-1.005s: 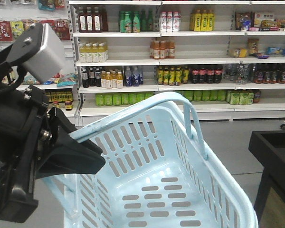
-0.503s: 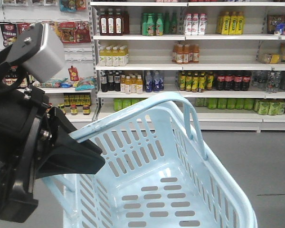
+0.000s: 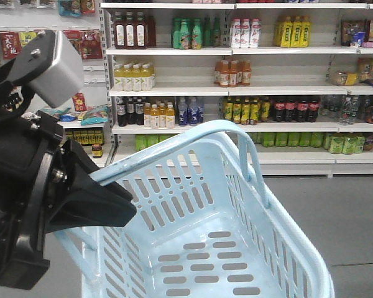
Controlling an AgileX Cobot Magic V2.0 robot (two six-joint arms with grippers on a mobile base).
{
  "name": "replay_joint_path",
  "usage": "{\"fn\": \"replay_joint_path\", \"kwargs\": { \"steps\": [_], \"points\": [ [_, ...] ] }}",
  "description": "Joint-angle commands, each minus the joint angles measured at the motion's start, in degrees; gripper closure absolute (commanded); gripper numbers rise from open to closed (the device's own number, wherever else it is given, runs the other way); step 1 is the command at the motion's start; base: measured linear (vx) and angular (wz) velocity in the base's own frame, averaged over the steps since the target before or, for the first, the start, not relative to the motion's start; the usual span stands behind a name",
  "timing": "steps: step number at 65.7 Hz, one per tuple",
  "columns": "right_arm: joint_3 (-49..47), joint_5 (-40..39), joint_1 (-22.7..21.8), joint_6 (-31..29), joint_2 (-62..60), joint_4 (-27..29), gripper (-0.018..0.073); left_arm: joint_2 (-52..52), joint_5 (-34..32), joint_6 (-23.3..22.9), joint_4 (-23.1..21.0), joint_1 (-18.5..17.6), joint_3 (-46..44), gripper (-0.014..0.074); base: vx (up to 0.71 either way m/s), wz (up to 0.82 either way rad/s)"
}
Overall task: Pick three apples into basket with both arms
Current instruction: 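Drive the base away from the table carrying the basket in the left gripper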
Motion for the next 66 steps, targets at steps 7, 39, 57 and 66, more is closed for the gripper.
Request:
{"fn": "replay_joint_path", "kwargs": {
  "steps": [7, 39, 57, 66],
  "points": [
    [-0.2, -4.2, -0.4, -0.4, -0.5, -0.1, 0.0564, -1.5, -3.8, -0.5, -3.4, -0.2, -1.9, 0.0604, 0.21, -0.22],
    [-0.2, -4.1, -0.4, -0.4, -0.5, -0.1, 0.0564, -1.5, -3.8, -0.5, -3.4, -0.2, -1.9, 0.0603, 0.18, -0.40],
    [-0.2, -4.1, -0.4, -0.4, -0.5, -0.1, 0.0564, -1.5, -4.2, -0.5, -3.3, -0.2, -1.9, 0.0603, 0.15, -0.52],
    [-0.2, -4.1, -0.4, -0.4, -0.5, -0.1, 0.0564, -1.6, -4.4, -0.5, -3.4, -0.2, -1.9, 0.0603, 0.10, -0.17]
  ]
}}
